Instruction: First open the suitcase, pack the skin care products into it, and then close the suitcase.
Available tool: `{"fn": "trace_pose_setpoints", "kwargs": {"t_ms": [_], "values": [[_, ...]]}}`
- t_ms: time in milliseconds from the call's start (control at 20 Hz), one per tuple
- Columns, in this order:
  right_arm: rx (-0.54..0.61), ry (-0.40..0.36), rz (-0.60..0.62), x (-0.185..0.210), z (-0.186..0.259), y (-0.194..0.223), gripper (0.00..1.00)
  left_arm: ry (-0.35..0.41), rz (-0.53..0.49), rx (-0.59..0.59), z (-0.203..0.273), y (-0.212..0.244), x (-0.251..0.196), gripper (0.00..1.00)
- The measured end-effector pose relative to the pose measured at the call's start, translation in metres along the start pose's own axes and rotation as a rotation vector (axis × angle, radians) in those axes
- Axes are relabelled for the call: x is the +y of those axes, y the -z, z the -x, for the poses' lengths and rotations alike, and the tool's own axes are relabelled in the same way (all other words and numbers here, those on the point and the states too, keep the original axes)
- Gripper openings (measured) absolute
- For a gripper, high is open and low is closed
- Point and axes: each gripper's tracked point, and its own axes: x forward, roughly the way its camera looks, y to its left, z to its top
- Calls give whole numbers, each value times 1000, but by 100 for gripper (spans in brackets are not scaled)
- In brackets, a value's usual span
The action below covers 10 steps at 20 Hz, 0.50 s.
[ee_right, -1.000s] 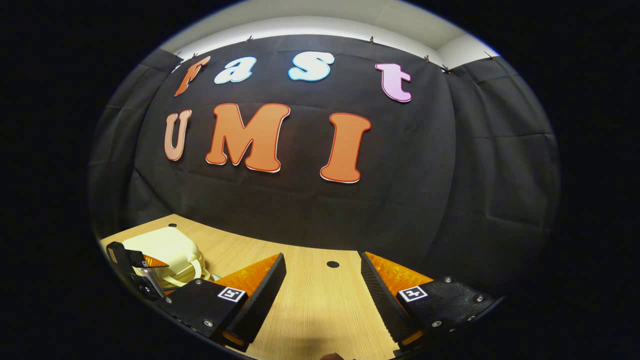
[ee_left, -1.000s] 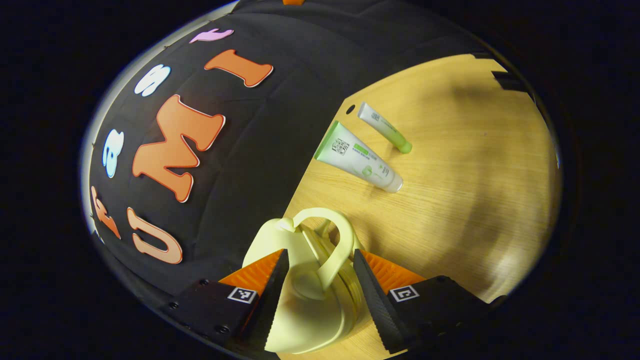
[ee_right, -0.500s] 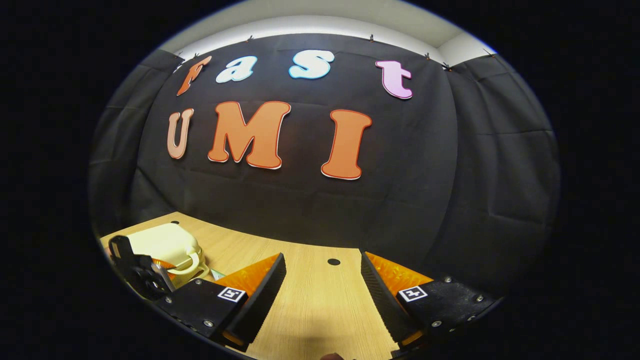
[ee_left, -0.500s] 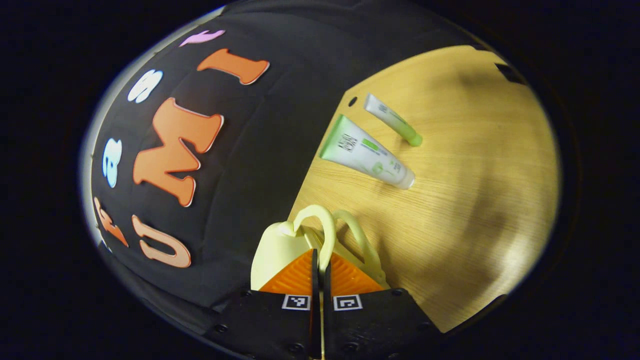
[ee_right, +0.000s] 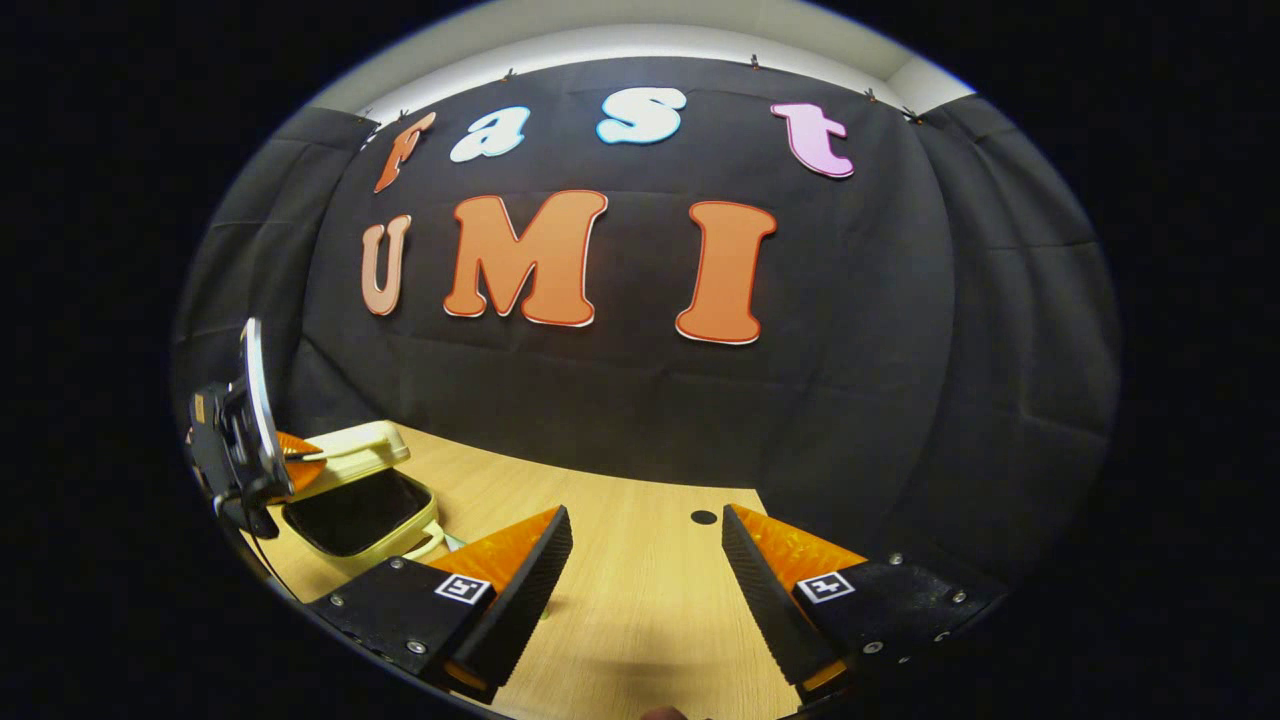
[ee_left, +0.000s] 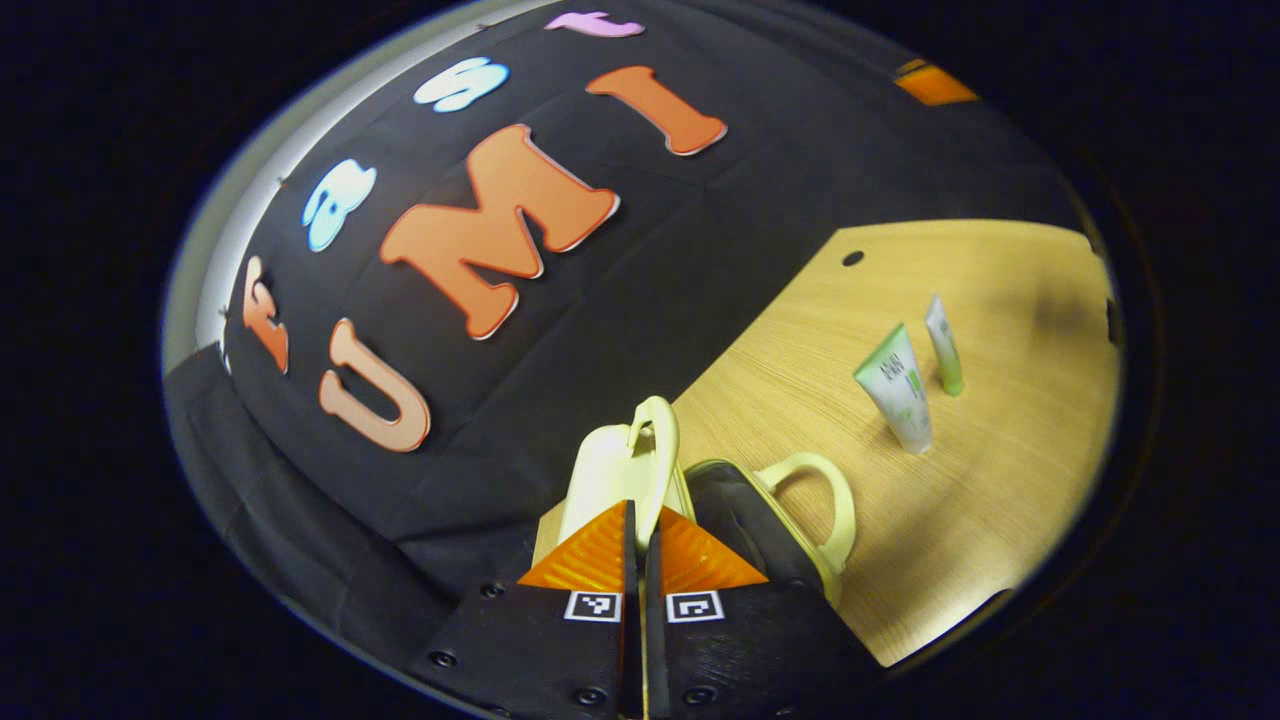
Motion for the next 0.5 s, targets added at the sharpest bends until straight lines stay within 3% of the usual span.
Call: {"fn": "trace_pose_setpoints", "kwargs": {"t_ms": [300, 500], "values": [[36, -34, 24, 8, -2, 10, 96, -106, 110, -12, 8, 8, 67, 2], [34, 15, 34, 16, -2, 3, 95, -135, 102, -43, 5, 21, 102, 2]]}}
